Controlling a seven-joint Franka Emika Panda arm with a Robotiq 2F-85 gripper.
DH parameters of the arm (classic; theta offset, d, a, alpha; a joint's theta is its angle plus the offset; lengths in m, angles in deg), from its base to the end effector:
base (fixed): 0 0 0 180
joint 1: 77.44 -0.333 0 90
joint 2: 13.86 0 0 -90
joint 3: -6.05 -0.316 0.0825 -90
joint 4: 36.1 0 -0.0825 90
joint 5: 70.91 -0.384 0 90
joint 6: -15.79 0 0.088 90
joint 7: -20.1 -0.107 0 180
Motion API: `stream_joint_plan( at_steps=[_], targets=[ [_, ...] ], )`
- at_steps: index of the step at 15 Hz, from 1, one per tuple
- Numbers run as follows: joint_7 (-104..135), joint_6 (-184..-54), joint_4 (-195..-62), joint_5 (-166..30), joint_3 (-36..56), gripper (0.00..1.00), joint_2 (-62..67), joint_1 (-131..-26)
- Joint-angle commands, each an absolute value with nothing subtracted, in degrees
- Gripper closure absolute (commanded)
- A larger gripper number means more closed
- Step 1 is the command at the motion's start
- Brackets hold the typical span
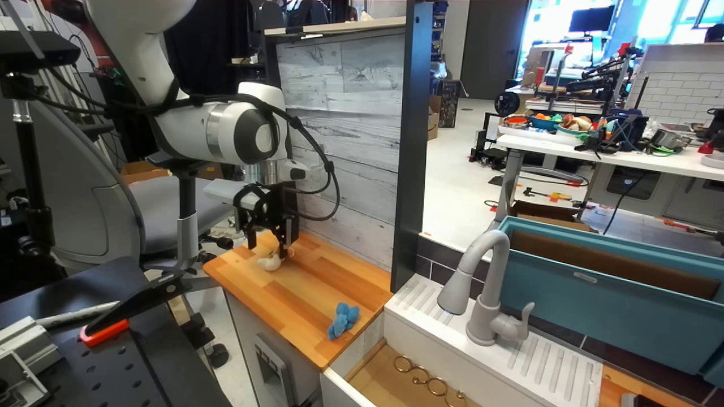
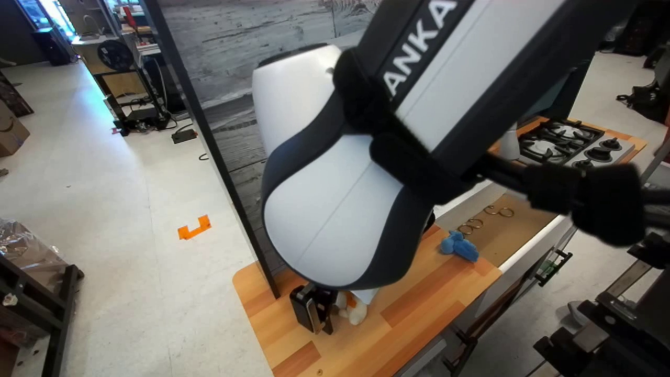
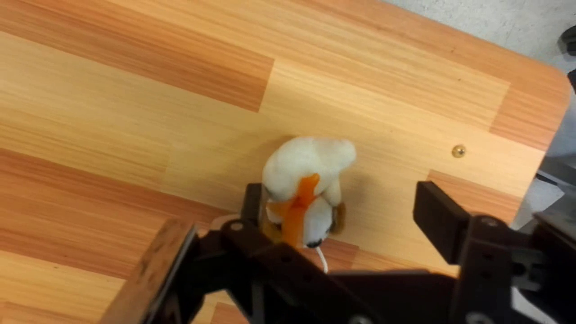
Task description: Move the teddy bear to the left
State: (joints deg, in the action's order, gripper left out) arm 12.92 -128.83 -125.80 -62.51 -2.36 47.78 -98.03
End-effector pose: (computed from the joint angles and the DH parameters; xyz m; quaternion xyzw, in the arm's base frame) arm 0.5726 0.3110 0.0024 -0.9747 -0.2157 0.0570 0.0101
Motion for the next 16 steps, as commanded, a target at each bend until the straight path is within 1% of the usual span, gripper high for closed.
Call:
stream_joint_plan(
  at_steps=[1, 8, 11, 12, 14, 16],
  targets=[
    [14.52, -127.56, -134.80, -65.32, -3.87, 0.00, 39.74, -95.56],
    [11.82, -129.20, -152.80, -69.21, -2.59, 0.00, 22.70, -92.71],
    [10.88, -127.76, -158.85, -69.86, -1.37, 0.00, 15.52, -91.32],
    [12.04, -128.69, -152.97, -69.19, -1.77, 0.00, 21.73, -92.29],
    [12.05, -128.68, -154.43, -69.15, -1.55, 0.00, 19.82, -91.90],
    [12.04, -128.77, -154.03, -69.14, -1.61, 0.00, 20.67, -92.20]
  ],
)
